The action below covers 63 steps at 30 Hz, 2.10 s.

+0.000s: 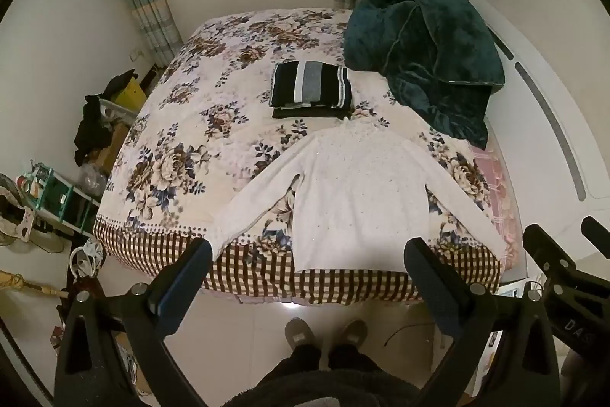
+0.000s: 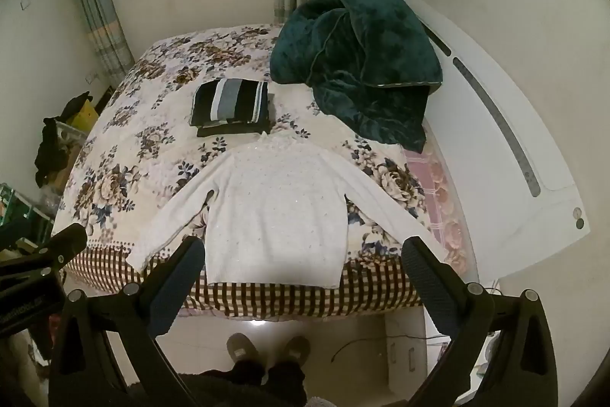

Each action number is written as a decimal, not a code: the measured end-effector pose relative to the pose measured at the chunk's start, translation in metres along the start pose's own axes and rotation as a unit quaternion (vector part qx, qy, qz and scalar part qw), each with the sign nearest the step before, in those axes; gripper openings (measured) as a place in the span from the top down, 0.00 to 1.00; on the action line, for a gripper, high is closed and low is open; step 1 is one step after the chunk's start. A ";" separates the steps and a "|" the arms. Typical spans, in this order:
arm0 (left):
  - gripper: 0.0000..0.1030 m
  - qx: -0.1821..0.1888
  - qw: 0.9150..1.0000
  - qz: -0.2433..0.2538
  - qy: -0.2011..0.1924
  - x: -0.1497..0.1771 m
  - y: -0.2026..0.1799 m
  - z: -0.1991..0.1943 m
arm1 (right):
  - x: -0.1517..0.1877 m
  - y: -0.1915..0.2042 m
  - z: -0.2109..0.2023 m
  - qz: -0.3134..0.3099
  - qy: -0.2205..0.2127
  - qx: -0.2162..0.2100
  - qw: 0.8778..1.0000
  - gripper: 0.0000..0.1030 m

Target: Fold small clothes

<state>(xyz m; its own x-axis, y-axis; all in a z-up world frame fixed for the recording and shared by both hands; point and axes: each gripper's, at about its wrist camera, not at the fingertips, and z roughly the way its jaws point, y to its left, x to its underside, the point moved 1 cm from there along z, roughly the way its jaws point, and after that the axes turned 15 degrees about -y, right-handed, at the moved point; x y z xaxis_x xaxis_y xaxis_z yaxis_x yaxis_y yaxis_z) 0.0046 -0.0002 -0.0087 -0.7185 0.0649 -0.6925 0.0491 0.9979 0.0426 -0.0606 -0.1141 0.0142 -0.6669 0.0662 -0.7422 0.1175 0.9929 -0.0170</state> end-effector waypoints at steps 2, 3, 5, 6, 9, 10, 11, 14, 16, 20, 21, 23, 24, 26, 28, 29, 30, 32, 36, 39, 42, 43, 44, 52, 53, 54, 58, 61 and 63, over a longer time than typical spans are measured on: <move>0.00 0.001 1.000 0.000 0.001 0.000 0.000 0.000 | -0.001 0.001 0.001 -0.005 0.007 0.006 1.000 0.00; 0.00 0.002 1.000 0.000 0.003 0.000 0.000 0.000 | -0.001 0.001 0.001 -0.005 0.006 0.007 1.000 0.00; 0.00 0.004 1.000 0.000 0.003 0.000 0.000 0.001 | -0.002 0.000 0.001 -0.004 0.004 0.009 1.000 0.00; 0.00 0.003 1.000 0.001 0.003 0.000 -0.001 0.001 | -0.003 0.000 0.001 -0.003 0.004 0.009 1.000 0.00; 0.00 0.001 1.000 0.002 0.004 0.000 -0.001 0.002 | -0.003 0.000 0.003 -0.001 0.004 0.011 1.000 0.00; 0.00 0.002 1.000 0.002 0.003 0.000 -0.001 0.002 | -0.004 0.002 0.006 -0.006 0.006 0.007 1.000 0.00; 0.00 0.002 1.000 0.003 0.003 0.000 -0.001 0.002 | -0.004 0.001 0.005 -0.007 0.006 0.006 1.000 0.00; 0.00 0.002 1.000 -0.001 0.001 -0.004 -0.006 0.001 | -0.004 -0.001 0.003 -0.006 0.005 0.005 1.000 0.00; 0.00 0.002 1.000 -0.002 0.000 -0.010 -0.011 -0.001 | -0.005 -0.001 0.003 -0.006 0.003 0.006 1.000 0.00; 0.00 0.005 1.000 -0.002 0.002 -0.010 -0.006 -0.001 | -0.007 -0.001 0.007 -0.008 0.004 0.006 1.000 0.00; 0.00 0.005 1.000 -0.002 0.002 -0.011 -0.007 -0.001 | -0.007 -0.002 0.005 -0.007 0.004 0.006 1.000 0.00; 0.00 0.005 1.000 -0.003 0.000 -0.012 -0.005 -0.003 | -0.007 -0.003 0.009 -0.008 0.004 0.005 1.000 0.00; 0.00 0.005 1.000 -0.003 0.000 -0.012 -0.005 -0.003 | -0.008 -0.003 0.009 -0.008 0.004 0.005 1.000 0.00; 0.00 0.006 1.000 -0.003 -0.001 -0.014 -0.006 -0.004 | -0.011 -0.006 0.008 -0.006 0.004 0.004 1.000 0.00; 0.00 0.007 1.000 -0.004 -0.002 -0.015 -0.005 -0.005 | -0.011 -0.005 0.006 -0.008 0.004 0.004 1.000 0.00; 0.00 0.006 1.000 -0.006 -0.005 -0.013 -0.003 -0.008 | -0.011 -0.005 0.005 -0.007 0.003 0.004 1.000 0.00; 0.00 0.007 1.000 -0.006 -0.006 -0.014 -0.003 -0.009 | -0.009 -0.003 0.004 -0.007 0.002 0.005 1.000 0.00; 0.00 0.005 1.000 -0.007 -0.006 -0.014 -0.004 -0.010 | -0.010 -0.004 0.007 -0.008 0.002 0.005 1.000 0.00; 0.00 0.004 1.000 -0.008 -0.008 -0.011 -0.004 -0.013 | -0.011 -0.006 0.006 -0.009 0.002 0.003 1.000 0.00; 0.00 0.003 1.000 -0.010 -0.010 -0.011 -0.004 -0.015 | -0.020 -0.004 -0.014 -0.015 -0.001 -0.001 1.000 0.00; 0.00 0.004 1.000 -0.012 -0.010 -0.013 -0.004 -0.016 | -0.020 -0.006 -0.016 -0.016 -0.002 -0.002 1.000 0.00; 0.00 0.003 1.000 -0.012 -0.010 -0.013 -0.005 -0.016 | -0.020 -0.006 -0.017 -0.015 -0.003 -0.003 1.000 0.00; 0.00 0.003 1.000 -0.013 -0.010 -0.010 -0.005 -0.017 | -0.021 -0.005 -0.017 -0.015 -0.003 -0.003 1.000 0.00; 0.00 0.003 1.000 -0.012 -0.014 -0.009 -0.007 -0.019 | -0.021 -0.004 -0.021 -0.016 -0.006 -0.003 1.000 0.00; 0.00 0.002 1.000 -0.013 -0.015 -0.009 -0.006 -0.020 | -0.021 -0.004 -0.021 -0.017 -0.006 -0.003 1.000 0.00; 0.00 0.004 1.000 -0.014 -0.015 -0.009 -0.005 -0.020 | -0.020 -0.004 -0.020 -0.016 -0.005 -0.003 1.000 0.00; 0.00 0.005 1.000 -0.014 -0.016 -0.009 -0.004 -0.021 | -0.024 -0.004 -0.022 -0.016 -0.006 -0.003 1.000 0.00; 0.00 0.006 1.000 -0.014 -0.017 -0.009 -0.004 -0.022 | -0.024 -0.004 -0.022 -0.016 -0.005 -0.004 1.000 0.00; 0.00 0.005 1.000 -0.014 -0.017 -0.009 -0.004 -0.022 | -0.023 -0.003 -0.023 -0.017 -0.008 -0.004 1.000 0.00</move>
<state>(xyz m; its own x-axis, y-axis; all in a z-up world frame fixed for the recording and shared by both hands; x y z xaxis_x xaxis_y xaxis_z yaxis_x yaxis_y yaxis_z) -0.0040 -0.0051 0.0130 -0.6957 0.0363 -0.7174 0.0355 0.9992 0.0162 -0.0623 -0.1167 0.0468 -0.6582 0.0302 -0.7522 0.0888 0.9953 -0.0377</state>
